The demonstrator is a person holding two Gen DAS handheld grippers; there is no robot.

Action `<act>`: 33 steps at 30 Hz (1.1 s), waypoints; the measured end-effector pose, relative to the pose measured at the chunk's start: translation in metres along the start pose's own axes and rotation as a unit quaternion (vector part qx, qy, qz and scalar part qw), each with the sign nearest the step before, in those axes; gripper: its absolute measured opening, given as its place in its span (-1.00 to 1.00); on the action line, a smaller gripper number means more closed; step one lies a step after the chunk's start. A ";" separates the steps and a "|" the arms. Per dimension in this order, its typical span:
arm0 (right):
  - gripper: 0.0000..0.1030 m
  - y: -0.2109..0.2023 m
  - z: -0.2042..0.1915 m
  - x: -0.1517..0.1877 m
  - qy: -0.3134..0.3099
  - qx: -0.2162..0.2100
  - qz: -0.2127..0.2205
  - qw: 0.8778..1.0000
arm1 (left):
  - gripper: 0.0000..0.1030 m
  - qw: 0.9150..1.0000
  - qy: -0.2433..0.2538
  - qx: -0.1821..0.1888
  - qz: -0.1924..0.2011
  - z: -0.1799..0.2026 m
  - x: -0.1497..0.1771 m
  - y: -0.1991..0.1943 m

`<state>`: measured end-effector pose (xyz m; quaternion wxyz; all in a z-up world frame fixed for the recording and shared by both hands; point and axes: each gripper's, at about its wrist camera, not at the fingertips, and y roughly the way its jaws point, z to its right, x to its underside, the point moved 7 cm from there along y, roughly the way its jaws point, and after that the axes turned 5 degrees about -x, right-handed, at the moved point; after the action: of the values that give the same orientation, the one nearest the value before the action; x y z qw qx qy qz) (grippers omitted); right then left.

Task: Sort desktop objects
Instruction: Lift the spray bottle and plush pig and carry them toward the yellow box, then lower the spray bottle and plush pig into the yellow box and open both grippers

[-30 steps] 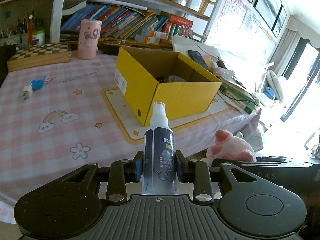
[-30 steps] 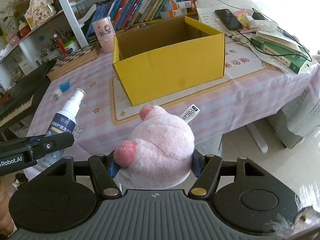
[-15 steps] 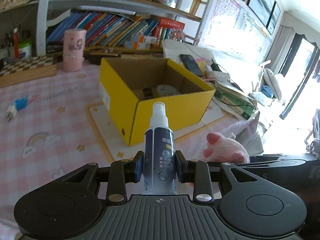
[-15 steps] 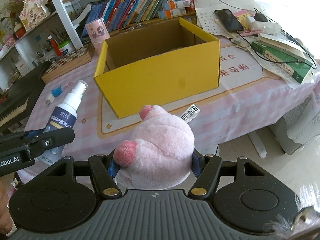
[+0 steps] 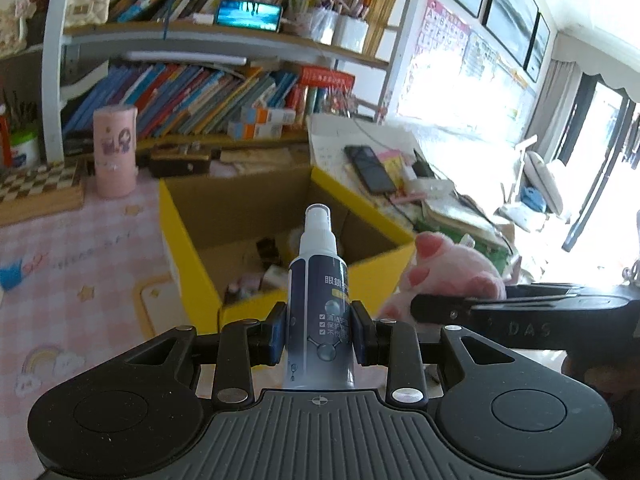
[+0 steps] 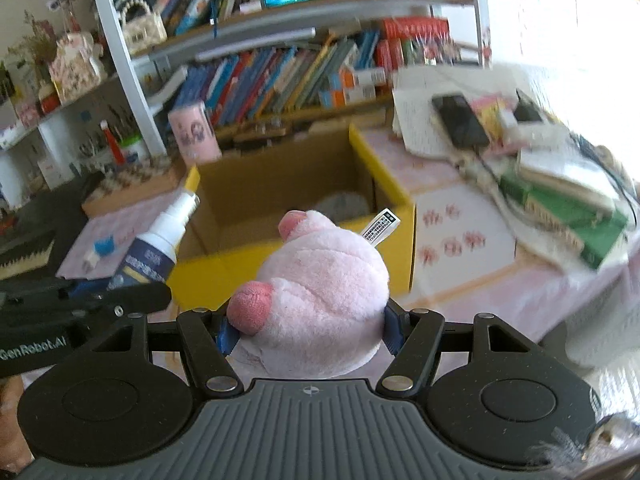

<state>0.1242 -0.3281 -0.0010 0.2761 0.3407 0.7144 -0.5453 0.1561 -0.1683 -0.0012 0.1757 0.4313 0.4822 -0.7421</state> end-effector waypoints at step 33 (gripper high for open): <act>0.25 0.163 0.016 -0.089 -0.166 -0.109 -0.088 0.976 | -0.40 0.984 0.010 -0.170 -0.056 -0.016 -0.023 0.127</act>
<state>0.3079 -0.3317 -0.0330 0.3768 0.1490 0.7411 -0.5354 0.2624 -0.2182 -0.0562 0.1992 0.3748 0.6263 -0.6539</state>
